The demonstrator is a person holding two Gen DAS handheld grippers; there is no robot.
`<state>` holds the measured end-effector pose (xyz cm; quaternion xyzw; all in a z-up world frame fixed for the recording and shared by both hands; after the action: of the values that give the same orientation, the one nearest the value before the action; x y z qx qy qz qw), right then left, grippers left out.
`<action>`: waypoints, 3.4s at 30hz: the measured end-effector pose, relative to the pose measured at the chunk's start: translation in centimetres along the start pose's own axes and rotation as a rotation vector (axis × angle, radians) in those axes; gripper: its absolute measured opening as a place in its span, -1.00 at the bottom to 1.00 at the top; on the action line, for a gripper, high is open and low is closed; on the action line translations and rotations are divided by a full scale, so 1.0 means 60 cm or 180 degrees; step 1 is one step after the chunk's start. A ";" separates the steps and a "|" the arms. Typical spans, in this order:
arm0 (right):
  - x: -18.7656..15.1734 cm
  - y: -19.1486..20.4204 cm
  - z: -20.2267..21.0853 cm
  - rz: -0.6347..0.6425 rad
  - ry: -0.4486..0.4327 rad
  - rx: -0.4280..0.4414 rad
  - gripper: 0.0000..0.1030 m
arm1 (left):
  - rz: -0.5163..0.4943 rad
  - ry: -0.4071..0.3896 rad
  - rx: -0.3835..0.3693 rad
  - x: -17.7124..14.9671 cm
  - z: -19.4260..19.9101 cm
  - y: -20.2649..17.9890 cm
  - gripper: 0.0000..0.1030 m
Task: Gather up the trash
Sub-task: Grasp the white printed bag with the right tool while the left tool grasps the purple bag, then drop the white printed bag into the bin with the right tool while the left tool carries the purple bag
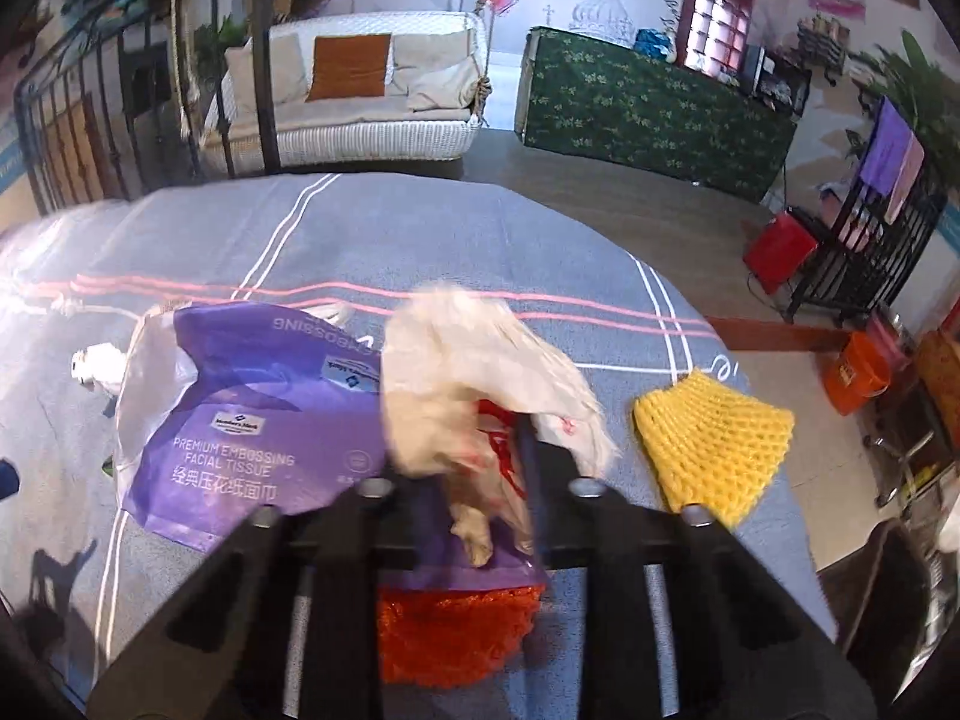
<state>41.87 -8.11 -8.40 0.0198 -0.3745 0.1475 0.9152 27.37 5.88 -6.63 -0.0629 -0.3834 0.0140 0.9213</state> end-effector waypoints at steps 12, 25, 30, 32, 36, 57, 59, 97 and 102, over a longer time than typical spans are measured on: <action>0.021 -0.031 0.092 -0.0182 -0.0530 -0.0024 -0.76 | -0.0010 0.0158 -0.0280 0.110 -0.084 -0.019 0.34; -0.027 -0.060 0.137 -0.0457 -0.0627 0.0060 -0.76 | -0.0160 0.0215 -0.0058 0.119 -0.129 -0.029 -0.46; -0.044 -0.081 0.164 -0.0611 -0.0718 0.0073 -0.76 | -0.0086 -0.0103 0.0081 0.122 -0.080 -0.026 -0.69; -0.051 -0.088 0.176 -0.0667 -0.0747 0.0074 -0.76 | -0.0057 -0.0237 0.0128 0.123 -0.053 -0.024 -0.71; -0.070 -0.100 0.215 -0.0736 -0.0849 0.0052 -0.76 | 0.0014 -0.0472 0.0120 0.105 0.009 -0.028 -0.72; -0.283 -0.344 0.364 -0.1476 -0.0644 -0.0932 -0.76 | -0.0488 -0.0588 -0.0927 -0.020 0.103 -0.315 -0.72; -0.299 -0.371 0.357 -0.1558 -0.0520 -0.0933 -0.76 | -0.0550 -0.0527 -0.1052 -0.032 0.097 -0.342 -0.72; -0.397 -0.553 0.095 -0.1967 0.1442 -0.0735 0.49 | -0.0986 -0.0163 -0.1215 -0.075 0.048 -0.441 -0.72; -0.378 -0.551 0.169 -0.1906 0.0989 -0.0949 0.51 | -0.1098 -0.0044 -0.1173 -0.076 0.019 -0.460 -0.72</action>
<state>29.08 -46.97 -14.36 -0.0276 -0.2261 -0.1818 0.9566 22.71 -21.68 -5.54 -0.1634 -0.3909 -0.2131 0.8804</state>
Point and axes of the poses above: each gripper's, at about its wrist camera, not at the fingertips, and z roughly against the way its jaws point, y to its left, x to its top, the point moved 6 cm from there along -z, roughly the way its jaws point, and after that the axes turned 1 degree about y, right-handed, at the moved point
